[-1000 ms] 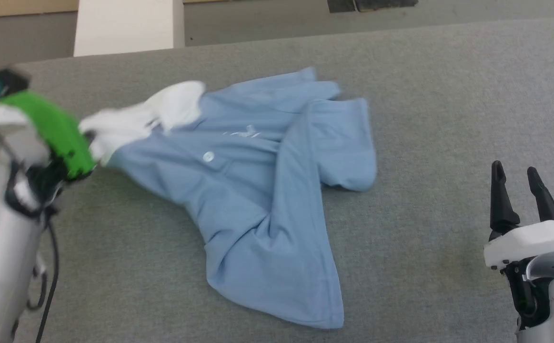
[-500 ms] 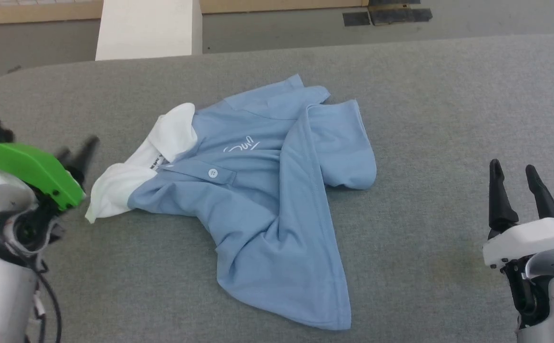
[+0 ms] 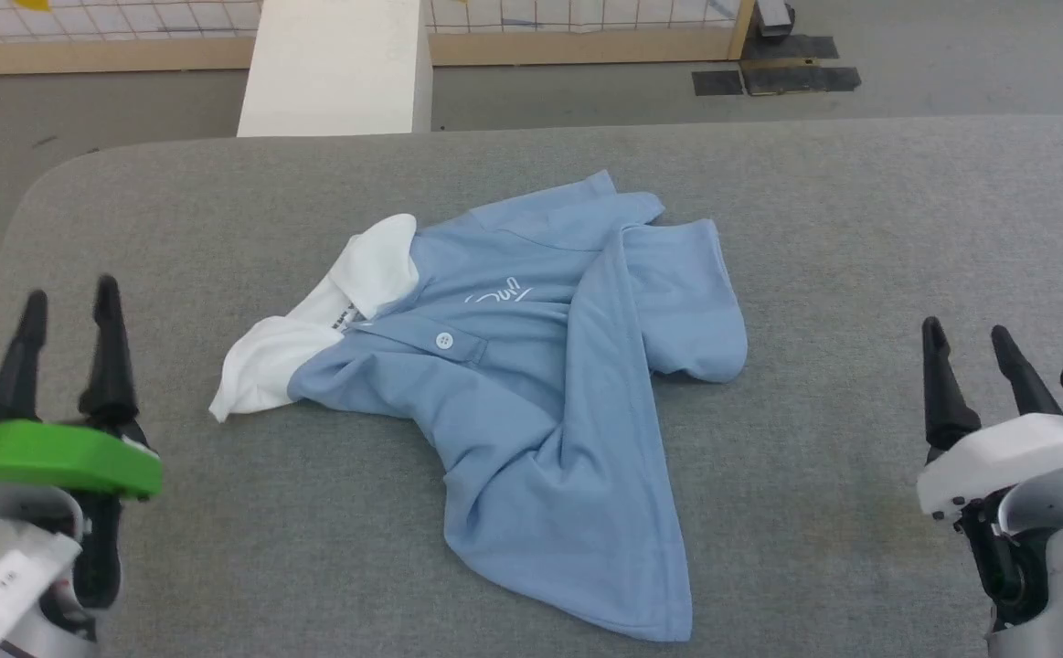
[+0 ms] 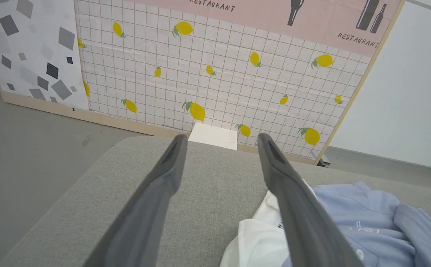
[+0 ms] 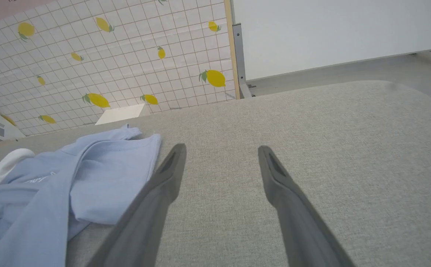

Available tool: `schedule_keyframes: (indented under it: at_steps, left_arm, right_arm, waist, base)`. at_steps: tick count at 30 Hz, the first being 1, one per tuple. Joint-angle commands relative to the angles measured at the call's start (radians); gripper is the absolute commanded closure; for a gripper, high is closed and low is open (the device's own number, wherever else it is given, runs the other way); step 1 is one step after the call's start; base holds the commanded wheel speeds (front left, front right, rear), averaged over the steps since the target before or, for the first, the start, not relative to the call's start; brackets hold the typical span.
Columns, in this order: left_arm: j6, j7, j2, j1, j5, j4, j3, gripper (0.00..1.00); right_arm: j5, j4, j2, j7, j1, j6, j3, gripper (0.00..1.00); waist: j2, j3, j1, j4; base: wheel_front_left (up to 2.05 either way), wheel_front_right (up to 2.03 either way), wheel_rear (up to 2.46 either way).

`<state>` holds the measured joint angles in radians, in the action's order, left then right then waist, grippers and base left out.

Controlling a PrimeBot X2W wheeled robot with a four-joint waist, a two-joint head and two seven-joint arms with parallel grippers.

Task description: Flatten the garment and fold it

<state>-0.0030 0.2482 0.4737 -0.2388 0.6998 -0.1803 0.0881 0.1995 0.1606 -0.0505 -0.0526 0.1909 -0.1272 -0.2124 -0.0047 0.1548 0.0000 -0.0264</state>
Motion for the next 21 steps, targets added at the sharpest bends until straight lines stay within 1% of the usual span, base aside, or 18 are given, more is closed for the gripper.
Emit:
schedule_keyframes:
  at_steps: [1, 6, 10, 13, 16, 19, 21]
  left_arm:
    - [0.006, 0.009, -0.01, 0.026, -0.036, 0.013, -0.006, 0.0]
    - [-0.006, 0.013, -0.056, 0.065, -0.083, 0.041, -0.021, 0.0]
    - [-0.03, 0.013, -0.069, 0.061, -0.102, 0.046, -0.026, 0.0]
    - [-0.048, 0.013, -0.069, 0.039, -0.111, 0.047, -0.027, 0.0]
    - [-0.062, 0.013, -0.066, 0.014, -0.115, 0.045, -0.025, 0.0]
    - [-0.078, 0.013, -0.07, -0.019, -0.113, 0.044, -0.018, 0.0]
    - [-0.089, 0.013, -0.075, -0.044, -0.111, 0.045, -0.012, 0.0]
  right_arm:
    - [-0.007, -0.004, 0.0, -0.013, 0.011, -0.003, 0.01, 0.0]
    - [-0.037, 0.01, 0.0, -0.082, 0.074, -0.003, 0.045, 0.0]
    - [-0.064, 0.042, 0.0, -0.196, 0.182, -0.003, 0.087, 0.0]
    - [-0.098, 0.081, 0.0, -0.326, 0.296, -0.003, 0.13, 0.0]
    - [-0.141, 0.131, 0.0, -0.467, 0.414, -0.003, 0.144, 0.0]
    - [-0.215, 0.19, 0.0, -0.628, 0.53, -0.003, 0.127, 0.0]
    - [-0.252, 0.221, 0.0, -0.711, 0.591, -0.003, 0.113, 0.0]
  waist:
    - [0.0047, 0.001, 0.0, 0.009]
    - [0.0047, 0.024, 0.0, 0.028]
    - [0.0047, 0.062, 0.0, 0.045]
    - [0.0047, 0.106, 0.0, 0.061]
    - [0.0047, 0.156, 0.0, 0.078]
    - [0.0047, 0.214, 0.0, 0.104]
    - [0.0047, 0.25, 0.0, 0.125]
  base:
    - [0.0, 0.0, 0.0]
    - [0.0, 0.0, 0.0]
    - [0.0, 0.0, 0.0]
    - [0.0, 0.0, 0.0]
    - [0.0, 0.0, 0.0]
    - [0.0, 0.0, 0.0]
    - [0.0, 0.0, 0.0]
